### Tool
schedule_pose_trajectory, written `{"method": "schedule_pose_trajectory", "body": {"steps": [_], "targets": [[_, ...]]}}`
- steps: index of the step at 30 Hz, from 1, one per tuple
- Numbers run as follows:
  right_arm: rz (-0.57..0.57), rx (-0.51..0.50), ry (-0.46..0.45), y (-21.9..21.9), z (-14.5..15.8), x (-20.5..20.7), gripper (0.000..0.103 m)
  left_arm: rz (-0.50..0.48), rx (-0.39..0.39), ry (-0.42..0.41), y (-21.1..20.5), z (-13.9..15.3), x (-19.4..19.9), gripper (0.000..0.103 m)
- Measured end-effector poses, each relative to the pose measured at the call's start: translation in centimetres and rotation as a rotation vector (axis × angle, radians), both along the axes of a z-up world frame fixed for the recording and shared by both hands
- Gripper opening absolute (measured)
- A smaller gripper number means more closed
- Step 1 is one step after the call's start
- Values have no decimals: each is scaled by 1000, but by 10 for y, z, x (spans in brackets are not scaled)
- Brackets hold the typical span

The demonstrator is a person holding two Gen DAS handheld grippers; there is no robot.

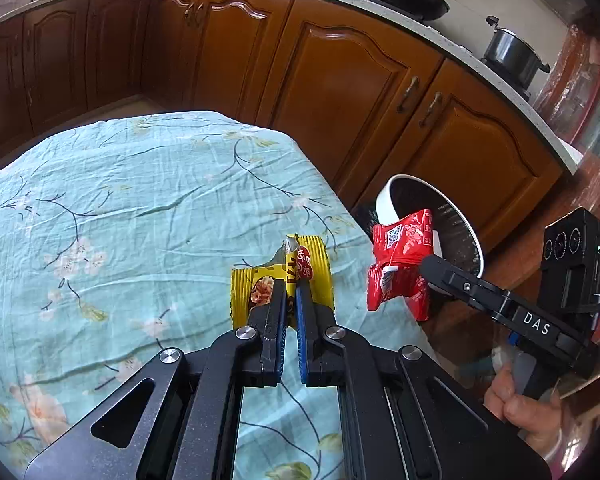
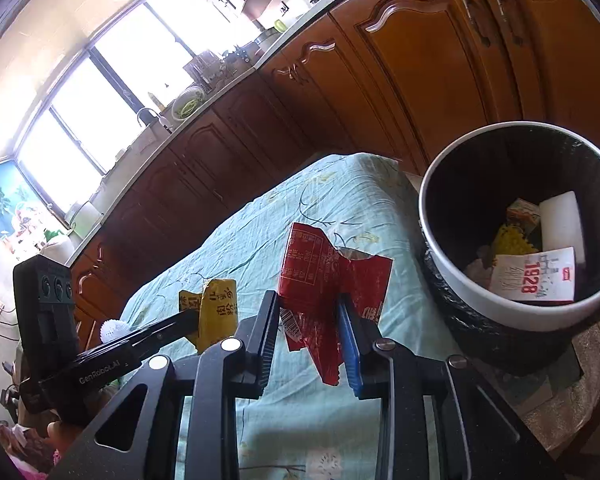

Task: Collect trash
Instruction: 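Carry both wrappers over the bin and open both tools to drop them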

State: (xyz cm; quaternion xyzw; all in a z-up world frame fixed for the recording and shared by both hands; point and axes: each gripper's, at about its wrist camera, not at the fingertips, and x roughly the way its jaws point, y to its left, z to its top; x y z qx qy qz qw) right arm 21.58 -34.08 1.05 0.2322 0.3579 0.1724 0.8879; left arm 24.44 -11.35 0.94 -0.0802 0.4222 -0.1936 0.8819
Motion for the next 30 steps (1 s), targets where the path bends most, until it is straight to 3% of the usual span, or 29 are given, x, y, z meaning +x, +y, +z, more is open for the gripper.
{"method": "schedule_pose_trajectory", "body": {"steps": [16,30], "targets": [[-117,-12,-26,-59,5,-41,29,-144,19,-22,-68,14,-17,4],[-186,-21,-51,-98,16,-50,30,-199,47,-32,-109,21,-8,4]]}}
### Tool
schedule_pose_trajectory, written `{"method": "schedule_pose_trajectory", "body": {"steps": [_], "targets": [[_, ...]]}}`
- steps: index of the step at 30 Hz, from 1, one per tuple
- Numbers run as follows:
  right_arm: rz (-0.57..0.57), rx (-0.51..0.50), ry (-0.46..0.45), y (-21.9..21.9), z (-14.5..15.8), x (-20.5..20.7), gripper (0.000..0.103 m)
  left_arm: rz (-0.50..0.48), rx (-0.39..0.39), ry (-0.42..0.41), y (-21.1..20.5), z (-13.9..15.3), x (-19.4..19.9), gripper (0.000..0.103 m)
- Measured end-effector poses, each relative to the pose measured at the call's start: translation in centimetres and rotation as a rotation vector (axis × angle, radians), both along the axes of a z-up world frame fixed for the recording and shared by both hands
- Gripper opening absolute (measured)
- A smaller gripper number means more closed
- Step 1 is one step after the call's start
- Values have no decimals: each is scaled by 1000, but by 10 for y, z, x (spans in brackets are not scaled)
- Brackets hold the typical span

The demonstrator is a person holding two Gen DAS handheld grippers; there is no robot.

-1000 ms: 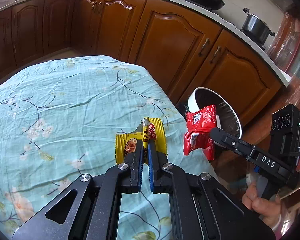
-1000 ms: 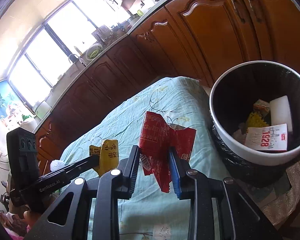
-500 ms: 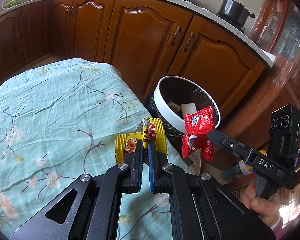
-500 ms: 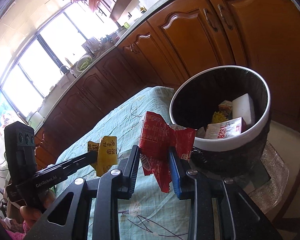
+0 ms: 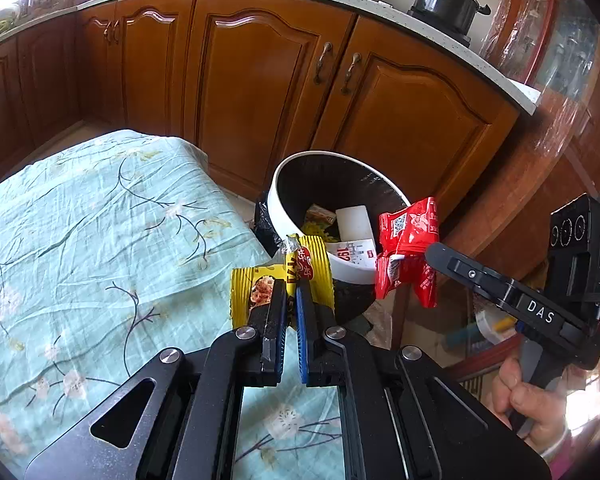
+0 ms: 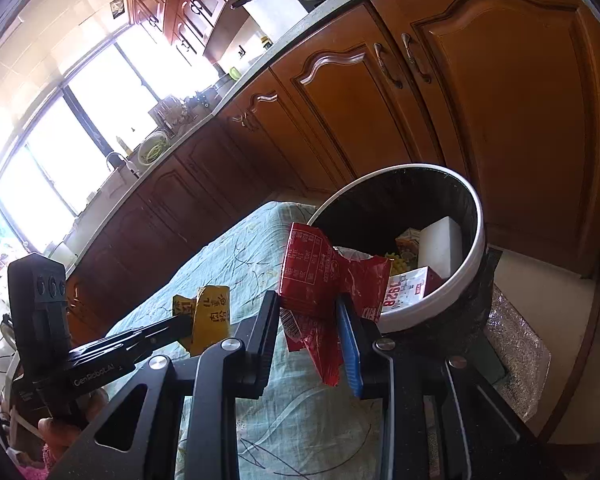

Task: Collect trash
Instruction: 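Carry both wrappers over the bin and open both tools to drop them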

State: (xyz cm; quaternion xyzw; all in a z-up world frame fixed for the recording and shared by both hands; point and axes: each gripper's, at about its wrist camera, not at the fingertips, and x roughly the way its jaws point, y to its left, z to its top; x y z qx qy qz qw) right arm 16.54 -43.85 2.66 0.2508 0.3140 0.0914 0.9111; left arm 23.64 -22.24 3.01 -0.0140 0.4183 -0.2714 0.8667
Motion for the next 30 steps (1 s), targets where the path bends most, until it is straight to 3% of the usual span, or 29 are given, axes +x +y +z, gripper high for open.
{"method": "schedule_pose_trajectory", "body": {"steps": [30], "targets": [[-60,-46,-5,-42,14,30,30,-95,60,-32,-81,17,46,4]]}}
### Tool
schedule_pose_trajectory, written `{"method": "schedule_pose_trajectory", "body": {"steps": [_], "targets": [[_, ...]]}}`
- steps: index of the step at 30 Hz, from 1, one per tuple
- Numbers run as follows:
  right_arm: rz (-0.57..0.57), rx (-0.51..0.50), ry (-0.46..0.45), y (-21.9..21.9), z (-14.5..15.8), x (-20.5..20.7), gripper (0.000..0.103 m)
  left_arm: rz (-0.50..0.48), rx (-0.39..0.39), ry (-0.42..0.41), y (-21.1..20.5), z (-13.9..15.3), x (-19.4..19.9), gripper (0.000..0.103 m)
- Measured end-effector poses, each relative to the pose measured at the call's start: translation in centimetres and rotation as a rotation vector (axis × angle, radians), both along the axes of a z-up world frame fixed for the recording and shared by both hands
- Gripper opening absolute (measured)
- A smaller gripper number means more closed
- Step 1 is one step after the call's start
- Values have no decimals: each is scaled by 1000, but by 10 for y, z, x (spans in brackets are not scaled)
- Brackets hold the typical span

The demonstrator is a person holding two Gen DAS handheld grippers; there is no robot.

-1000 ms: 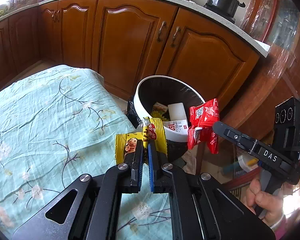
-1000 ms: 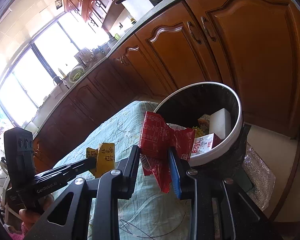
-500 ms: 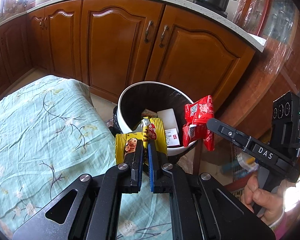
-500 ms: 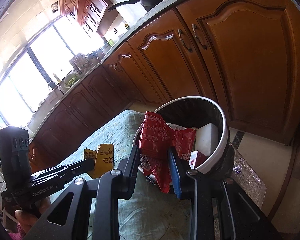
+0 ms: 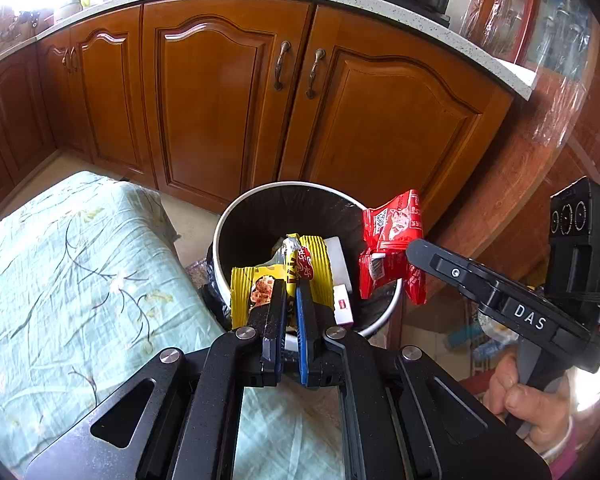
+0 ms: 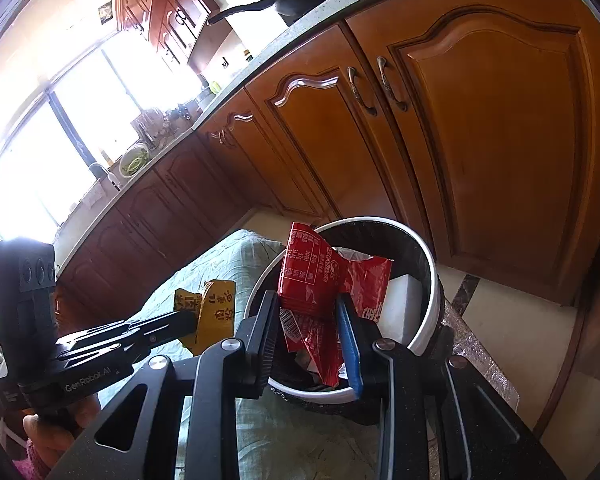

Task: Collect trash
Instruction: 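Carry both wrappers over the bin and open both tools to drop them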

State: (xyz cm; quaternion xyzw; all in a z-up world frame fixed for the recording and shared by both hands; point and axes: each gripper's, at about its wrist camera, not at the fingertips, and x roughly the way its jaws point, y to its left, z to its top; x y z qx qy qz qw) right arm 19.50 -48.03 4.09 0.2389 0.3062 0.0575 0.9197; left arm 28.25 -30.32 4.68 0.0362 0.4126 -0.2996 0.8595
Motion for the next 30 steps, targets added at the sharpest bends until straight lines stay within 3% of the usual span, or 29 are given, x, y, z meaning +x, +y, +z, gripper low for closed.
{"method": "schedule_pose_trajectory", "body": {"steps": [10,30], "targets": [[-8,-5,27,-2,-5,10,30,-11,45,13,-30,-7,17,4],[3,-6,113,-9,-20,37,30,-9,109,59,-49,-34,39,4]]}}
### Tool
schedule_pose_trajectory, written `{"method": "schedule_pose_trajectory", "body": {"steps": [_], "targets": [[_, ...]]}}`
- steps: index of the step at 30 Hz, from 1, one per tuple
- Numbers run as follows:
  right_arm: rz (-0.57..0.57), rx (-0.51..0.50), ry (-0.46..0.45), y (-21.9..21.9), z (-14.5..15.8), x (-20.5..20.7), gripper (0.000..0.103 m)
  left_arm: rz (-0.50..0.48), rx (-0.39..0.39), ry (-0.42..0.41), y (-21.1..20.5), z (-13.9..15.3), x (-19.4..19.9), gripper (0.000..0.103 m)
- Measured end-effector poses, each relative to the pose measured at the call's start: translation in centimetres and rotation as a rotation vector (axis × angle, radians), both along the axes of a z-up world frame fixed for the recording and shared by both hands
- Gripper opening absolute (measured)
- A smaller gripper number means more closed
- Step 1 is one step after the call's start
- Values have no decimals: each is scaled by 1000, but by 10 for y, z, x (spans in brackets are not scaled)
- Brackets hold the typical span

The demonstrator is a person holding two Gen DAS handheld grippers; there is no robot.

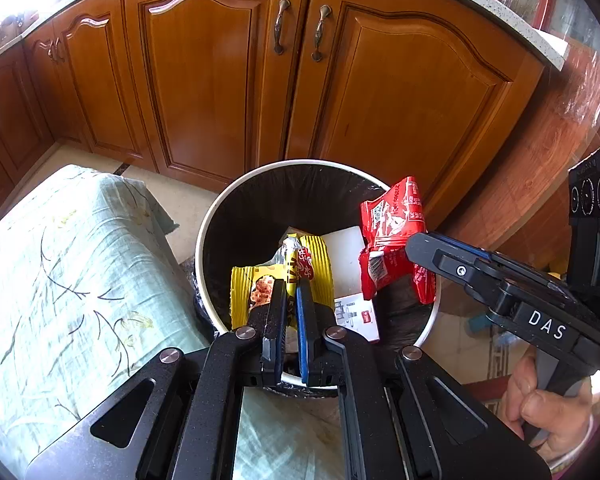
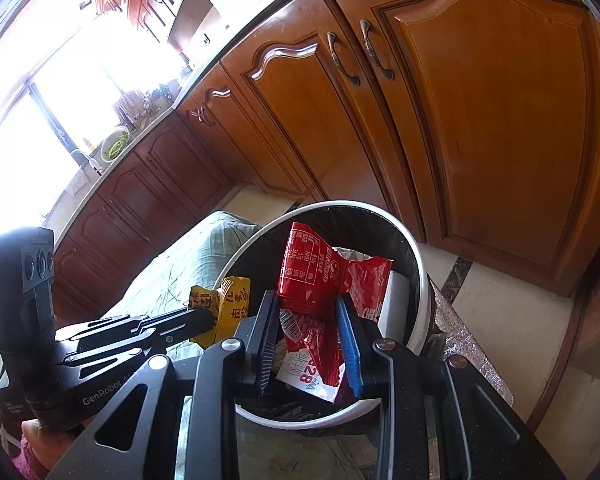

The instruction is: Collect trash

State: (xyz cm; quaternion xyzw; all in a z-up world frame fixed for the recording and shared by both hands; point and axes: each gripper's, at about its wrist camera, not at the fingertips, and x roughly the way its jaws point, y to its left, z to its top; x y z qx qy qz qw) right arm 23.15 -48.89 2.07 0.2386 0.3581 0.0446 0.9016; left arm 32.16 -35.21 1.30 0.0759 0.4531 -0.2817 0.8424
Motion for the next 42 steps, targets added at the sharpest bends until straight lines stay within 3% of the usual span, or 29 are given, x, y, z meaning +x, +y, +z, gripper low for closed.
{"method": "schedule_pose_trajectory", "body": {"steps": [26,30,32,34,36,38,42], "targets": [[4,7,58,-14,-10,17,31,-1,48,21,-15,-14,6,6],[6,4,66,-13,-11,20,34,3,54,21,-16,-16,8,11],[1,10,76,-13,-13,21,41,5,52,25,-14,-16,8,11],[-2,20,83,-13,-14,21,45,11,44,28,-12,-15,8,16],[-11,34,80,-15,-14,19,48,20,44,24,-10,-13,7,29],[-22,42,69,-16,-12,16,48,28,36,15,-7,-10,5,36],[-36,57,49,-18,-7,11,55,41,23,11,2,-5,3,42]]}}
